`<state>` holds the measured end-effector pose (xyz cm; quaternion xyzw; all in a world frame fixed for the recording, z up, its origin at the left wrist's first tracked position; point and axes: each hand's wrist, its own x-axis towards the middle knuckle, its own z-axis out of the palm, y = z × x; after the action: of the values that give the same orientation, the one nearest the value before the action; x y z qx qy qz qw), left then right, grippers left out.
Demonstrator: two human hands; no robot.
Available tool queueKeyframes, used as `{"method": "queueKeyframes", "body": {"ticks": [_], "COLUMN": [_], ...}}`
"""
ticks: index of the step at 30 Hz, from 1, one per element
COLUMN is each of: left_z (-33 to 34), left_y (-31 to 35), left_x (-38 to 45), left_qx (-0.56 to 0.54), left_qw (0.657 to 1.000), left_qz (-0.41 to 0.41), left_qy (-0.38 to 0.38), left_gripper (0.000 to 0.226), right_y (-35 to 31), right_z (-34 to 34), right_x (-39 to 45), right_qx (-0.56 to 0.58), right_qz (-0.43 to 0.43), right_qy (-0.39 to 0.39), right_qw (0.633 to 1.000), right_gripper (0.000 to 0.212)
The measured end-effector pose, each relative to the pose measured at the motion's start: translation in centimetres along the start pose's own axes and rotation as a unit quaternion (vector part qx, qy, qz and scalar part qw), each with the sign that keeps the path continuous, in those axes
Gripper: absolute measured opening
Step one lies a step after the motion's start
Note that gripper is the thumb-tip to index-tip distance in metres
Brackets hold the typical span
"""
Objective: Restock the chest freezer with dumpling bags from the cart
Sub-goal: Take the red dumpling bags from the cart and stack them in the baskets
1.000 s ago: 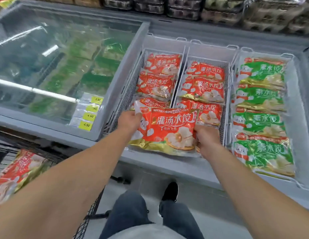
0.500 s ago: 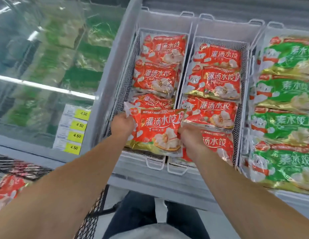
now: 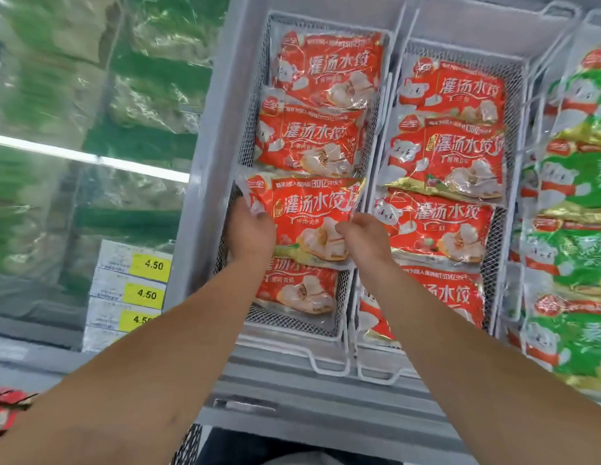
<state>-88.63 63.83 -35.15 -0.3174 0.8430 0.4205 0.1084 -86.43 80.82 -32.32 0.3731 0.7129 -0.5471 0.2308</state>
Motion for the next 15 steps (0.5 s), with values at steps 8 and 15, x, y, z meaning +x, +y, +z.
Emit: {"method": "queueKeyframes", "body": {"ticks": [8, 15], "left_z": [2.9, 4.6], "left_y": [-1.5, -3.8], "left_x": [2.2, 3.2], "left_qx": [0.307, 0.362], "left_qw": [0.926, 0.89], "left_qz": [0.138, 0.123], "left_qy": [-0.173, -0.25], "left_gripper": [0.081, 0.091], "right_y": [0.6, 1.9], "right_z": [1.7, 4.0], "right_x": [4.4, 8.1], "right_qx": [-0.33, -0.525], "right_qz": [-0.189, -0.125], "right_qy": [-0.037, -0.142], "right_qw": [0.924, 0.83], "right_gripper": [0.066, 0.095]}}
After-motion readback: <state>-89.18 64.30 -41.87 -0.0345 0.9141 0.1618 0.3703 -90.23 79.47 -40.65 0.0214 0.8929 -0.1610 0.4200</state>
